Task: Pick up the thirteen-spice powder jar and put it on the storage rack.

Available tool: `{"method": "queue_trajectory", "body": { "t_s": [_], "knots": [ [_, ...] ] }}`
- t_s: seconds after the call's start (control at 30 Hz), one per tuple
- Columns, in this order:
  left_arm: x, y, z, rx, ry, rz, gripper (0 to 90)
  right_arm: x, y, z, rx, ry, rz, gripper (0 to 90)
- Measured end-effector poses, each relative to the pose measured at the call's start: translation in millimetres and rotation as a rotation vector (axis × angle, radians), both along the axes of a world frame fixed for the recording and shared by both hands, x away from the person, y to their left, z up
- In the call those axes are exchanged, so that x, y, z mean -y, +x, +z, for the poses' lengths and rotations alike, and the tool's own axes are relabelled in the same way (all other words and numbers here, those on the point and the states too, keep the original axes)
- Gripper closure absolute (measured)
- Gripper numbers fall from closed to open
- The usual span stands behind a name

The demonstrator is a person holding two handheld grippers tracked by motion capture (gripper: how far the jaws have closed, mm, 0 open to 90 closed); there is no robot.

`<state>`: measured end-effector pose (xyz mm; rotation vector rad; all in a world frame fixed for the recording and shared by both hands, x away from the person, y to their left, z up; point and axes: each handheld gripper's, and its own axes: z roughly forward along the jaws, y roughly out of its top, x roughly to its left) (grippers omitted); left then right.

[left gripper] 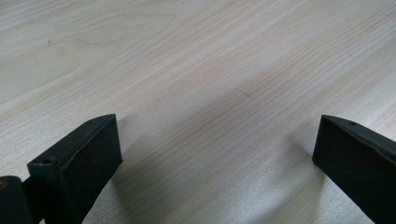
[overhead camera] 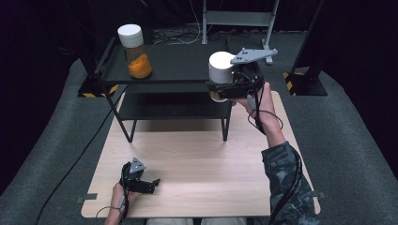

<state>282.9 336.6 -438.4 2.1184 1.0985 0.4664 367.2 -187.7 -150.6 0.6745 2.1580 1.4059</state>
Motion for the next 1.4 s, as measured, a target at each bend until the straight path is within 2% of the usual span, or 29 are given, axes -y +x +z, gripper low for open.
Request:
{"method": "queue_trajectory", "body": {
  "t_s": [0.9, 1.4],
  "knots": [
    [-0.2, 0.1, -0.1, 0.000, 0.000, -0.001, 0.8, -4.6, 12.2, 30.3, 0.014, 0.015, -0.010, 30.5],
    [-0.1, 0.0, -0.2, 0.000, -0.002, 0.000, 0.7, -5.5, 27.5, 36.7, -0.003, 0.029, -0.046, 30.5]
  ]
}}
